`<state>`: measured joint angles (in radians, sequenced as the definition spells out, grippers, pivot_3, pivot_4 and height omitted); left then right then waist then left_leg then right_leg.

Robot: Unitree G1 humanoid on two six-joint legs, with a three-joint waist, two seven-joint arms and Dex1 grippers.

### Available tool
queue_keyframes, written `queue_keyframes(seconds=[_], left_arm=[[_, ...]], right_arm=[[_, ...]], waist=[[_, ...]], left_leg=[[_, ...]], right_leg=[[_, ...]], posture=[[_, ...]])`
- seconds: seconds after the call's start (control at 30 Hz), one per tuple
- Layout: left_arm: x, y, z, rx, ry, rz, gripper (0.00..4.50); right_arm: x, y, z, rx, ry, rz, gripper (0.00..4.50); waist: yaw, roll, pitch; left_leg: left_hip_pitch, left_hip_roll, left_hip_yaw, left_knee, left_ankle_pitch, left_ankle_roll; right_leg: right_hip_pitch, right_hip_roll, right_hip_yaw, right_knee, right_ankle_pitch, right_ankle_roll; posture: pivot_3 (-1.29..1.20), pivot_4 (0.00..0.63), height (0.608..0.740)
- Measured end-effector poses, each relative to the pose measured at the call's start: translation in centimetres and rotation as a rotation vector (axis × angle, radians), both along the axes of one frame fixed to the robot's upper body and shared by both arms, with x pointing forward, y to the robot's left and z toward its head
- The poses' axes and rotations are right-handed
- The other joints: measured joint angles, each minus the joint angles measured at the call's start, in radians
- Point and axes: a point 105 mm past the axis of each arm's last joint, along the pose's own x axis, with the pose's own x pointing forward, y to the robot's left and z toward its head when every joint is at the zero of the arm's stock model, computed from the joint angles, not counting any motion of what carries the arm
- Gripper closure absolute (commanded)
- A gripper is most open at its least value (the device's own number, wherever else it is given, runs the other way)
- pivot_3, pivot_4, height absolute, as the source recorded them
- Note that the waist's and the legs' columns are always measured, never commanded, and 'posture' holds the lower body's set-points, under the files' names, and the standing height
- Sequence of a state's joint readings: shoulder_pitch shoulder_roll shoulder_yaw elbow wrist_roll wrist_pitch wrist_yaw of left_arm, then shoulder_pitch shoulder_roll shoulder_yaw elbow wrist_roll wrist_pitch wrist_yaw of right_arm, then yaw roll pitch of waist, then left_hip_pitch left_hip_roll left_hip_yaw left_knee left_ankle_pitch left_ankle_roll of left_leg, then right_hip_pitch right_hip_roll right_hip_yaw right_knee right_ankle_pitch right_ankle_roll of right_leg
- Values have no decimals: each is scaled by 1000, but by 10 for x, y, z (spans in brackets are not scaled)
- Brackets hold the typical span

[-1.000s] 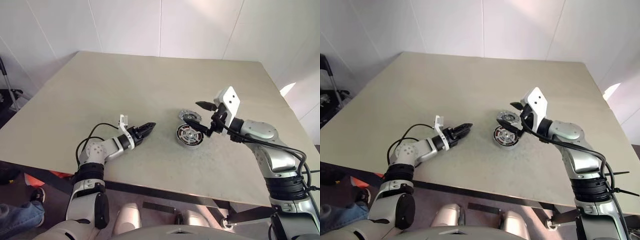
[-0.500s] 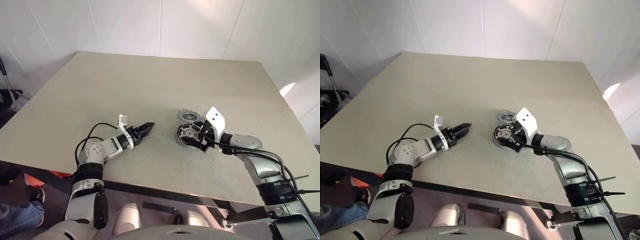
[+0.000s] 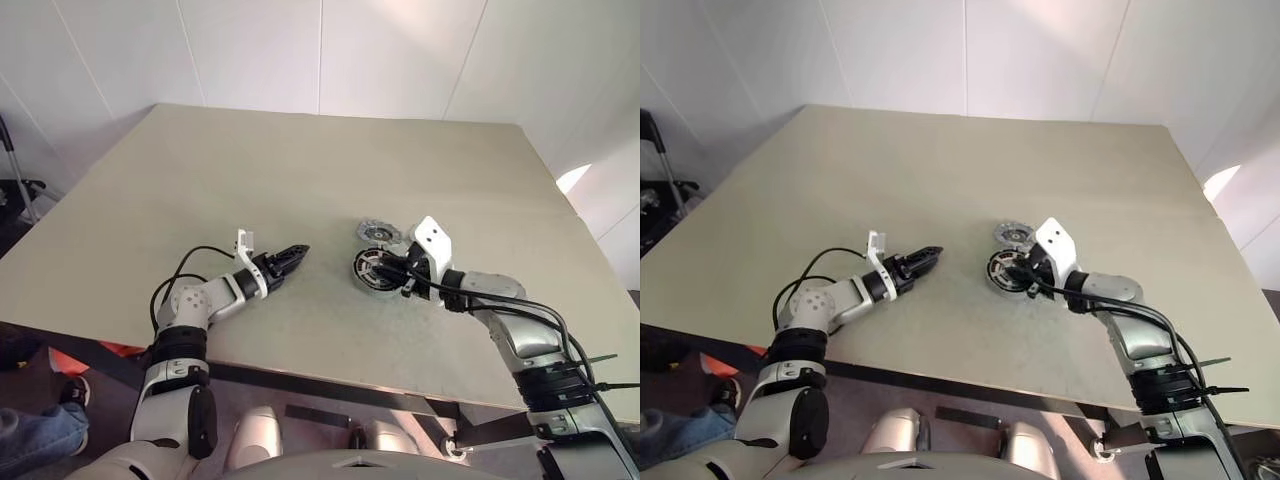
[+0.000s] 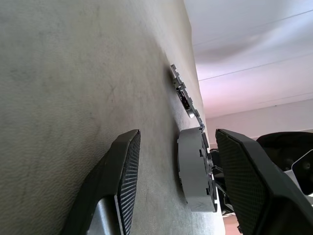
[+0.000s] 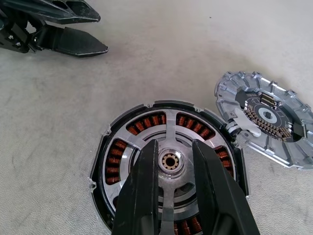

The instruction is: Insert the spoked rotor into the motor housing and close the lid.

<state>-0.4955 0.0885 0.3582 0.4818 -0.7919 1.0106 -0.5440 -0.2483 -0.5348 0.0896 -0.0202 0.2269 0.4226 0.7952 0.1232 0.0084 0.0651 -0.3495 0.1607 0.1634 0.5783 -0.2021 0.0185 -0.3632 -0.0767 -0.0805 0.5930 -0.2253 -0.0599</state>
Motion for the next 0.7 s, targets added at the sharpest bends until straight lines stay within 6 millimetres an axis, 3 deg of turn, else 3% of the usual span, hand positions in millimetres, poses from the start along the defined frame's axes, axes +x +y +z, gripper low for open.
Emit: queue_keyframes(seconds=[0.43,0.7], left_arm=[[0,0,-3,17,3,3,1878],[0,-1,-4,17,8,2,1878]], right_arm=[[1,0,-11,-3,18,-1,3387],[0,0,-9,14,29,-4,3387]], waist=[[-1,-1,-3],[0,-1,-3]], left_leg=[[5,0,0,0,0,0],[8,0,0,-1,-1,0]], right_leg=[[5,0,0,0,-4,6],[9,0,0,-3,-4,6]], posture=[[0,0,740],[0,0,740]])
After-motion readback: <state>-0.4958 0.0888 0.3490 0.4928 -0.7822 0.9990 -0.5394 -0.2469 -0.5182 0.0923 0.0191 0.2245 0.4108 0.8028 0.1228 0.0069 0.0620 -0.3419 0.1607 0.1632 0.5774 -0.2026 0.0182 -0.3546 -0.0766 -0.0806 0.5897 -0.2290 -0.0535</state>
